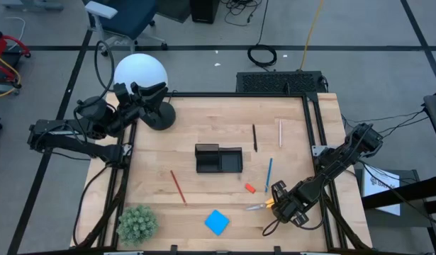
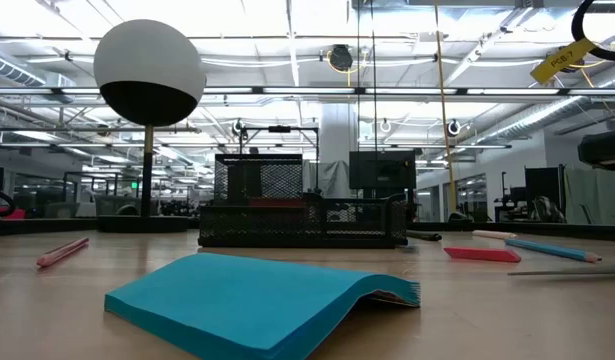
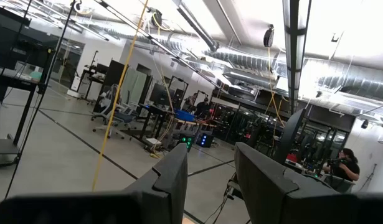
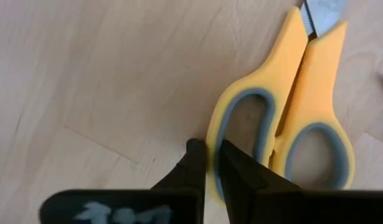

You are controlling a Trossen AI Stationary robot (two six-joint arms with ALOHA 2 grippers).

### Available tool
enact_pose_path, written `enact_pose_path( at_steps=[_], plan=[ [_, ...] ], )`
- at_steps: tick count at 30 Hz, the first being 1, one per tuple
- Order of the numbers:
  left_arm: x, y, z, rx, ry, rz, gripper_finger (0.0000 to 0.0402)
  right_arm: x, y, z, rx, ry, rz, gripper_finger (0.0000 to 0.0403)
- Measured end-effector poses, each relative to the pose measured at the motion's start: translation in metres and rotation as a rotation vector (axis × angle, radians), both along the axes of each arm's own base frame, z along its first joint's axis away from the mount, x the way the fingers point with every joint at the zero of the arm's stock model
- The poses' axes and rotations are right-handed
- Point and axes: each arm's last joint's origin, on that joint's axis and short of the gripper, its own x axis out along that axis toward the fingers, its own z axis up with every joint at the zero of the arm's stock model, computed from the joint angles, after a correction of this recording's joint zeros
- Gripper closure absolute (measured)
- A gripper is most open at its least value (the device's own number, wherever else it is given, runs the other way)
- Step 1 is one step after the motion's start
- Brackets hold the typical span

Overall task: Pick and place office supplies into organizer
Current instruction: Put the yellow scissors into the desk organizer

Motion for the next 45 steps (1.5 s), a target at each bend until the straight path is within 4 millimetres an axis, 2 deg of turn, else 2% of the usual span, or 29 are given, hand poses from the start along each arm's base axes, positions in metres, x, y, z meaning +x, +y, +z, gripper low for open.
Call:
enact_pose_path(
  at_steps=[4, 9, 16, 31, 38, 45],
  plan=[
    [0.0, 0.0, 0.0, 0.0, 0.0, 0.0, 0.0272, 0.0, 0.0, 0.0, 0.002, 0.002, -0.003, 0.0377],
    [0.0, 0.0, 0.0, 0.0, 0.0, 0.0, 0.0272, 0.002, -0.002, 0.0, 0.014, 0.013, -0.005, 0.0393],
    [0.0, 0.0, 0.0, 0.0, 0.0, 0.0, 0.0272, 0.006, -0.006, 0.004, 0.049, 0.002, 0.002, 0.0386],
    [0.0, 0.0, 0.0, 0.0, 0.0, 0.0, 0.0272, 0.017, -0.003, 0.038, 0.273, -0.192, 0.021, 0.0389],
    [0.0, 0.0, 0.0, -0.001, -0.002, -0.001, 0.0272, 0.025, -0.005, 0.041, 0.309, -0.247, 0.015, 0.0389],
    [0.0, 0.0, 0.0, -0.093, -0.058, -0.039, 0.0272, 0.038, -0.013, 0.044, 0.328, -0.325, 0.035, 0.0389]
  ],
)
